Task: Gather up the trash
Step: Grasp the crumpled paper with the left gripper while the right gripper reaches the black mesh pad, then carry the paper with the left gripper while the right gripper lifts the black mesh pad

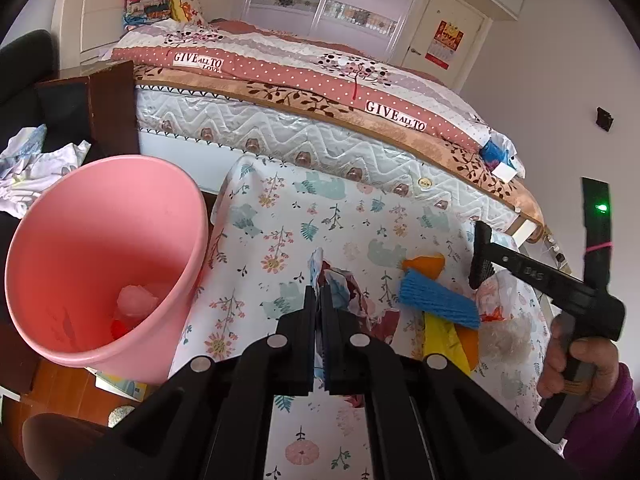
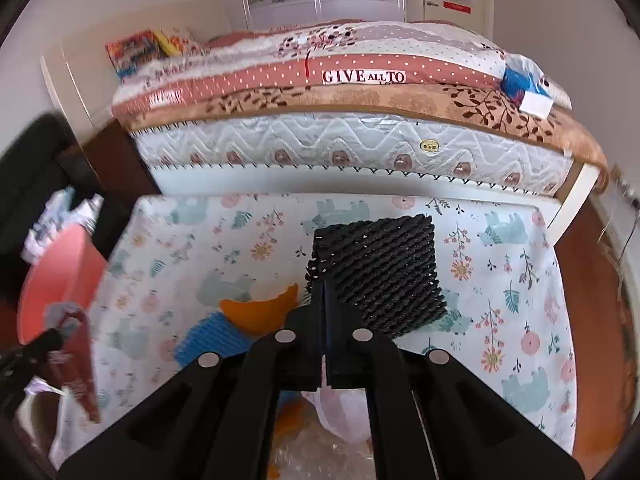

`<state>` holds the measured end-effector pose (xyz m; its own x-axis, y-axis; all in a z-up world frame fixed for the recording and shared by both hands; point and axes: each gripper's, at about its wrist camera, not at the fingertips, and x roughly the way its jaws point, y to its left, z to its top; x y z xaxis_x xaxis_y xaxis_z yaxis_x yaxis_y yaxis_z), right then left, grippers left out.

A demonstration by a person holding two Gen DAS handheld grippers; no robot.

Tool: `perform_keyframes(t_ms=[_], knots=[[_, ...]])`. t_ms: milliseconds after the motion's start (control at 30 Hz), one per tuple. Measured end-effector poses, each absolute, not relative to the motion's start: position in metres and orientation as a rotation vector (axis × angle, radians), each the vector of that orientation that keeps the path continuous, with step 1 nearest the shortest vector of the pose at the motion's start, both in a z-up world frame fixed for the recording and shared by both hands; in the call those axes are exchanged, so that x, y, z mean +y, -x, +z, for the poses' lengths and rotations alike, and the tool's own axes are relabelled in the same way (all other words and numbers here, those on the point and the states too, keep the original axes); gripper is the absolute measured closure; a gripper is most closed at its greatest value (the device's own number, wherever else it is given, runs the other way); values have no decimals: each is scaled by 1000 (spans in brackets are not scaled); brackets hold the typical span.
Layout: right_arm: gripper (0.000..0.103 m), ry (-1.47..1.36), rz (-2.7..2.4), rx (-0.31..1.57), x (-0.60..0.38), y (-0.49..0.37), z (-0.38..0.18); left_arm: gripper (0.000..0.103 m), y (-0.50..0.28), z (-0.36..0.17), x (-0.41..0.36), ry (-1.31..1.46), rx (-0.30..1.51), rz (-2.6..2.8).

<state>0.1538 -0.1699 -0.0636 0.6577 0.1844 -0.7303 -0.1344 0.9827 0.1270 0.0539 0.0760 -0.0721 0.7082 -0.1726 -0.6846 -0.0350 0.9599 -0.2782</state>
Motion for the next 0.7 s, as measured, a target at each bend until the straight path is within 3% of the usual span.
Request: perform_keyframes(t_ms=[300, 700], knots=[[102, -234, 297, 780, -190, -132, -32, 101, -49, -59, 78, 287, 743, -90], [102, -215, 361, 716, -159, -111, 1, 101, -35, -42, 94, 304, 682, -84]])
